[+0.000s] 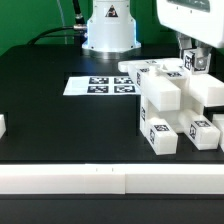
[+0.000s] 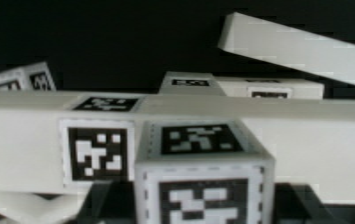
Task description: Assemble chair
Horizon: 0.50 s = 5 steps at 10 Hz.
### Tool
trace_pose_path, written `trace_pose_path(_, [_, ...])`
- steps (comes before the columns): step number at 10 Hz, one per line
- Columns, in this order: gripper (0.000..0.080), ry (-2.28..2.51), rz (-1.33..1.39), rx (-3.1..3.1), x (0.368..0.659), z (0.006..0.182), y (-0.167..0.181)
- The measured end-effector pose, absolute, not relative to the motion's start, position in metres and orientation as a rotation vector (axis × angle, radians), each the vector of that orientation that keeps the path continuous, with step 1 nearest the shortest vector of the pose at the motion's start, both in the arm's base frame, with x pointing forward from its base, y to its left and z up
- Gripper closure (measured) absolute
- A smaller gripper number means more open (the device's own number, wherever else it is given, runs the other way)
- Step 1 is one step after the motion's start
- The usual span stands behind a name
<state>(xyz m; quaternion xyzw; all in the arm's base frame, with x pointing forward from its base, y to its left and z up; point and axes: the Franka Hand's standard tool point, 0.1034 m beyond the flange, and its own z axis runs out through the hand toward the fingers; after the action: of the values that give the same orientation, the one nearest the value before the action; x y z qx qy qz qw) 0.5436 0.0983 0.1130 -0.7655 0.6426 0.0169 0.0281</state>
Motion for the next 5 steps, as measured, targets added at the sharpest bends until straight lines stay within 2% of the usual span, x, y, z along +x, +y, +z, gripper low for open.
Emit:
trace_pose_path(1, [0.0511,1.954,0.051,-2.387,0.5436,0.1130,0.0983])
trace_pose_path(2, [0.0329,1.949,0.051,-2.391,0.5435,0.1129,0.0983])
trace_pose_path(3, [0.0201,1.853,0.054,-2.468,0.5433,0.1131,0.0971])
trace_pose_path(4, [0.0201,1.802,0.071,-2.515,0.5422,0.1136,0.0978])
trace_pose_path(5, [0.0161,1.706,0.075,-2.583,0.5426,0.1148,0.0991])
